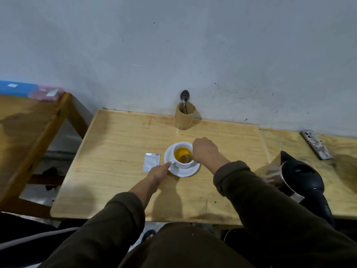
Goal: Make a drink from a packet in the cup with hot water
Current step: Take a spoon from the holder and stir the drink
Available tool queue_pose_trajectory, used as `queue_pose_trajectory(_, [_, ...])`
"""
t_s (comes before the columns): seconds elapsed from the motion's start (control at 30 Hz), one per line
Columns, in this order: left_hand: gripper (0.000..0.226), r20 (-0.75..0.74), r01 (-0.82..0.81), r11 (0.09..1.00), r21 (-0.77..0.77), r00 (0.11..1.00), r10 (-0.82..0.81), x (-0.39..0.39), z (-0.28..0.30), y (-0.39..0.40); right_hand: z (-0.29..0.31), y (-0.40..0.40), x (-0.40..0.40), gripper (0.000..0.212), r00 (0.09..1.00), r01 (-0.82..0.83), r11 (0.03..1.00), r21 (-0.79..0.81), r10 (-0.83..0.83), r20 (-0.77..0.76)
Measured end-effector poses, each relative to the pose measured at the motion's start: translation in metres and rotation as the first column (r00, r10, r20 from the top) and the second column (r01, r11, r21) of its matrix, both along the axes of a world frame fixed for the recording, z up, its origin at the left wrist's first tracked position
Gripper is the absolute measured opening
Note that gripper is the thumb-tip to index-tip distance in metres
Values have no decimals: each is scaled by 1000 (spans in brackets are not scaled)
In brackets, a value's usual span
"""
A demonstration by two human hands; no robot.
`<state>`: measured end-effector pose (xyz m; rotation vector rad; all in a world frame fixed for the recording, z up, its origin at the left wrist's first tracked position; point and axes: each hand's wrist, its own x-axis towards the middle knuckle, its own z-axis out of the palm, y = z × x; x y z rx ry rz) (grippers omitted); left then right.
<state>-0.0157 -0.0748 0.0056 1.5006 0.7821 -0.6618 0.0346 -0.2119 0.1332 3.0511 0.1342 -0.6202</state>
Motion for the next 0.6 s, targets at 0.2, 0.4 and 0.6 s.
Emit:
queue_pose_trajectory(0.2, [74,-9,-44,999,-20,999,44,0,-3,0,-1,-8,13,21,991,70,974,217,-92,95])
queue_pose_trajectory(0.4, [83,-33,-80,997,-24,996,79,4,-2,-2,-18,-11,-9,19,919,43,750,661,-289,268])
queue_pose_trajectory(0.6, [83,-35,-79,997,24,996,80,5,-4,-4,-30,-10,-12,24,885,174,630,757,-437,160])
